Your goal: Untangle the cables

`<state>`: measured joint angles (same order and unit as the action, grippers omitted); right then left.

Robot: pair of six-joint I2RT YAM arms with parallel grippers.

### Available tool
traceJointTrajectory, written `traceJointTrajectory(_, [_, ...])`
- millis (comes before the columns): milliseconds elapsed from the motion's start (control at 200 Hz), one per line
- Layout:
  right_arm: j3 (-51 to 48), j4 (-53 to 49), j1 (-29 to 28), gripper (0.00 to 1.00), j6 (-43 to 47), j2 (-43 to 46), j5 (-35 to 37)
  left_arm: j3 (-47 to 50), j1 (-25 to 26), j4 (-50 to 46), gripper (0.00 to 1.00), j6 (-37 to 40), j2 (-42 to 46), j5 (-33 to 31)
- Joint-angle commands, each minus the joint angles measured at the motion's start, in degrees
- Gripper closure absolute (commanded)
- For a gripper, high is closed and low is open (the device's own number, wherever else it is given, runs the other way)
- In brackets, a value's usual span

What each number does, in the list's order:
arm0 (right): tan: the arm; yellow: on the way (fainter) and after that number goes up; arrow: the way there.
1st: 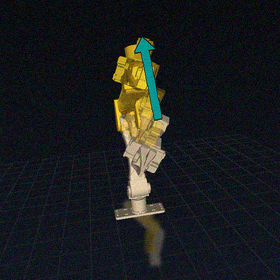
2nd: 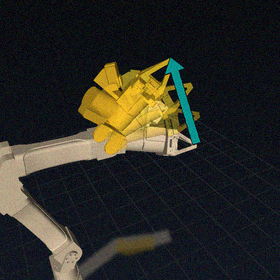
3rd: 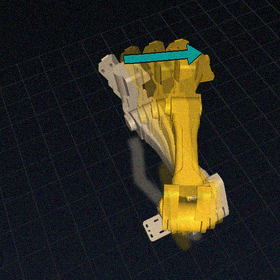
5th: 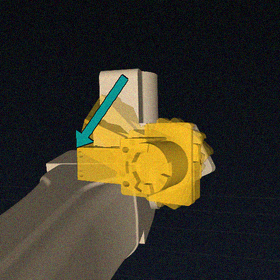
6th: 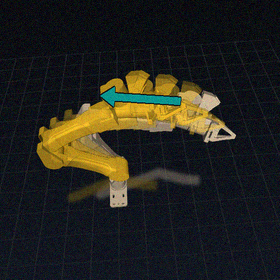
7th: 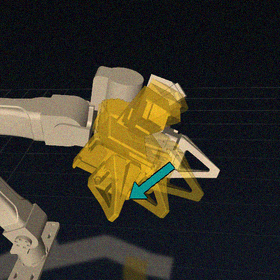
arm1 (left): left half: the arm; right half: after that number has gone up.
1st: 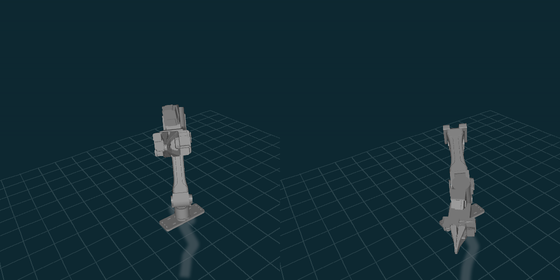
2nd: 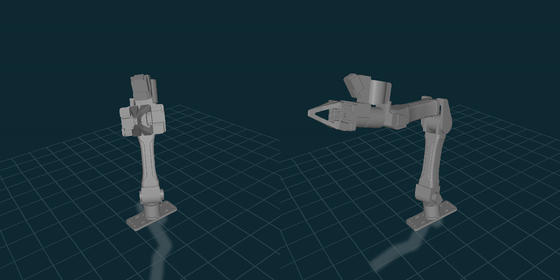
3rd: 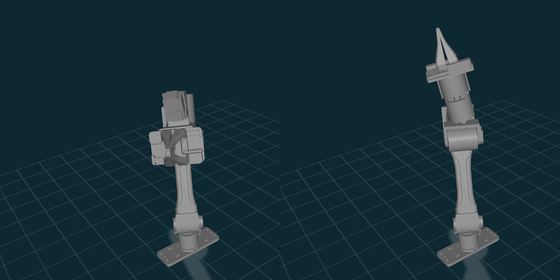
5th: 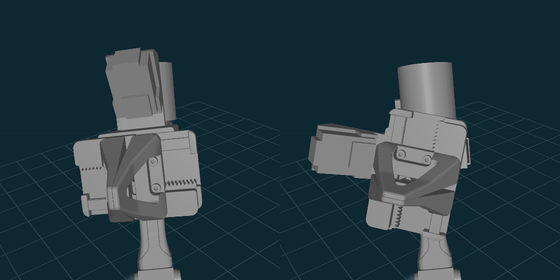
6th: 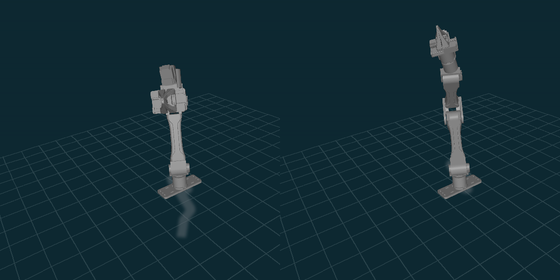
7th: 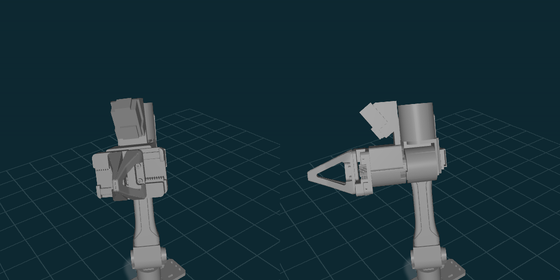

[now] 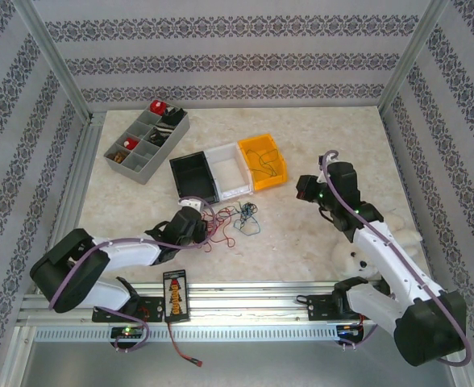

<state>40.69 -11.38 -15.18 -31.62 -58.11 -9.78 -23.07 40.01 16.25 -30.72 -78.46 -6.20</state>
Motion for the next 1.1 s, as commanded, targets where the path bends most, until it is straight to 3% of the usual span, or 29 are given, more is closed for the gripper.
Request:
traceJointTrajectory(0, [-0.2,-0.7,-2.5,1.0,0.4,-1.8,-2.0,0.5,-0.3,1.8,0.96,0.1,1.8,1.7])
traceJointTrajectory(55, [0.2,-1.0,-5.5,0.98,1.8,-3.7,-2.6,0.1,-0.3,1.6,0.98,0.7,1.8,2.0])
traceJointTrajectory(185, [0.8,-0.8,-12.1,0.67,3.2,-9.7,-4.6,-1.0,-0.3,0.5,1.0,1.1,1.1,1.5])
traceJointTrajectory(270, [1.1,-0.4,-15.3,0.6,3.0,-14.0,-4.6,-1.4,-0.3,0.6,1.0,0.9,0.6,1.6])
traceJointTrajectory(500, [3.2,0.3,-19.5,0.56,4.6,-21.7,-4.3,-1.6,-0.3,0.5,1.0,0.5,0.2,1.5])
traceJointTrajectory(1094, [8.0,2.0,-19.6,0.55,8.1,-35.6,-5.7,-1.6,-0.3,0.6,1.0,-0.3,-0.3,1.7])
